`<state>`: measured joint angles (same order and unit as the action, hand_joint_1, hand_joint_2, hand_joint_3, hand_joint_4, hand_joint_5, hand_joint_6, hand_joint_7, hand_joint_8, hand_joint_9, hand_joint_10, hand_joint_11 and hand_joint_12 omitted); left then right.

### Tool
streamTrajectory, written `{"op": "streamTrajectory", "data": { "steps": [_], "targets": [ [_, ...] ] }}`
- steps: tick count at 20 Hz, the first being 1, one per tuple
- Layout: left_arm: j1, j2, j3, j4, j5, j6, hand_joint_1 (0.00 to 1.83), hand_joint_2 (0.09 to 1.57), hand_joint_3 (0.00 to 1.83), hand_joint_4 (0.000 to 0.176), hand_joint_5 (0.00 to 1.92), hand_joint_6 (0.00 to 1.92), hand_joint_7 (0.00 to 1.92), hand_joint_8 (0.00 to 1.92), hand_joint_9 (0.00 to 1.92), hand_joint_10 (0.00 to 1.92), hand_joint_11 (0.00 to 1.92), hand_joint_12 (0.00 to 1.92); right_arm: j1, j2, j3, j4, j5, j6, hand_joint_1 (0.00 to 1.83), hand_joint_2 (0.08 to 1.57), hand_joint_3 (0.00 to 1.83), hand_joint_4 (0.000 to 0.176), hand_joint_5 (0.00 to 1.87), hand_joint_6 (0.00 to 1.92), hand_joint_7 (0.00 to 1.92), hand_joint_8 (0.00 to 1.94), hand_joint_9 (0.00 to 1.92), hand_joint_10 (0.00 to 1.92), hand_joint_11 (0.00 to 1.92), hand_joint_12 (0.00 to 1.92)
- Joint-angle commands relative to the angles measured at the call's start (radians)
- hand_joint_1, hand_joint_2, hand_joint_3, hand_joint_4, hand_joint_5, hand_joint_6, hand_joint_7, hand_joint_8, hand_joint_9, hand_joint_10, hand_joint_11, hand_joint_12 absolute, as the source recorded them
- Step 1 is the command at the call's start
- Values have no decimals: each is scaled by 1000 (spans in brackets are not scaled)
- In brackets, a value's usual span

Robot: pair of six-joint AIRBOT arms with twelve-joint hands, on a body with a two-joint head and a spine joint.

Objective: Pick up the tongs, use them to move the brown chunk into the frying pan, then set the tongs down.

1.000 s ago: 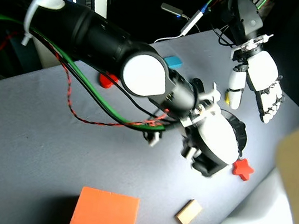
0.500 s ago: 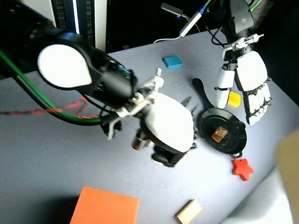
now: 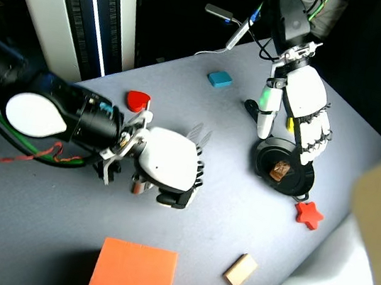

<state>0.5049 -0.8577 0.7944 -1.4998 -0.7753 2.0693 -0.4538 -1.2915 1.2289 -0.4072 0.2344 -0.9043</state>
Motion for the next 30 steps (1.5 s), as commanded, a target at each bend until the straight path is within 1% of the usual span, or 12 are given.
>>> {"op": "streamTrajectory", "data": {
  "steps": [1, 4, 6, 7, 8, 9, 12, 16, 22, 26, 28, 30],
  "targets": [
    [-5, 2, -2, 63, -51, -3, 111, 1279, 0, 0, 197, 13, 203, 6, 179, 9, 0, 503, 8, 1, 10, 32, 124, -16, 875, 1338, 0, 0, 722, 1521, 1050, 1607, 997, 1877, 958, 1921],
    [8, -5, -12, 91, -46, -26, 80, 1292, 3, 0, 175, 1, 182, 0, 158, 1, 0, 464, 6, -23, 44, 37, 139, -23, 943, 1305, 0, 0, 670, 1486, 912, 1176, 783, 1517, 667, 1905],
    [17, -11, -14, 105, -40, -40, 91, 1292, 1, 0, 172, 3, 176, 3, 151, 3, 0, 432, 13, -27, 47, 40, 122, -23, 932, 1277, 0, 25, 698, 1425, 808, 895, 634, 1244, 480, 1729],
    [21, -12, -14, 108, -38, -45, 72, 1298, 4, 0, 165, 1, 171, 0, 146, 1, 0, 436, 13, -27, 47, 40, 121, -23, 787, 1248, 0, 0, 727, 882, 820, 731, 630, 1090, 414, 1642],
    [26, -12, -16, 113, -38, -50, 79, 1295, 2, 0, 171, 3, 182, 3, 156, 4, 0, 464, 13, -28, 47, 39, 109, -24, 730, 1252, 0, 0, 751, 613, 831, 557, 628, 982, 364, 1595],
    [29, -12, -17, 114, -37, -52, 67, 1295, 1, 0, 183, 7, 187, 4, 161, 5, 0, 477, 13, -27, 47, 39, 101, -23, 698, 1251, 0, 0, 745, 447, 828, 390, 615, 887, 303, 1566],
    [33, -12, -17, 114, -37, -54, 46, 1301, 2, 0, 166, 2, 162, 0, 141, 0, 0, 419, 18, -24, 46, 39, 57, -24, 625, 1202, 0, 0, 591, 213, 741, 59, 567, 537, 177, 1475],
    [35, -12, -15, 114, -37, -54, 28, 1300, 1, 0, 158, 0, 166, 0, 141, 0, 0, 445, 22, -6, 20, 40, 34, -15, 468, 1133, 0, 0, 362, 12, 444, 0, 416, 145, 2, 1411],
    [34, -12, -15, 114, -32, -54, 79, 1299, 0, 0, 170, 6, 183, 3, 159, 5, 0, 460, 28, 27, -39, 49, -1, -11, 214, 976, 0, 0, 12, 0, 42, 0, 54, 3, 0, 695],
    [29, -11, -13, 114, -28, -54, 63, 1301, 1, 0, 151, 0, 180, 1, 157, 3, 0, 466, 59, 70, -96, 94, -74, -10, 165, 928, 0, 0, 0, 0, 0, 0, 0, 0, 0, 167],
    [25, -11, -13, 114, -27, -54, 89, 1294, 0, 0, 176, 8, 200, 5, 176, 7, 0, 506, 73, 97, -131, 100, -93, -9, 119, 945, 2, 0, 30, 8, 75, 4, 76, 23, 0, 552],
    [19, -11, -13, 115, -27, -54, 68, 1284, 0, 0, 224, 20, 253, 13, 228, 21, 0, 646, 104, 137, -176, 101, -141, -10, 224, 997, 7, 0, 340, 63, 410, 37, 332, 97, 0, 1092]
  ]
}}
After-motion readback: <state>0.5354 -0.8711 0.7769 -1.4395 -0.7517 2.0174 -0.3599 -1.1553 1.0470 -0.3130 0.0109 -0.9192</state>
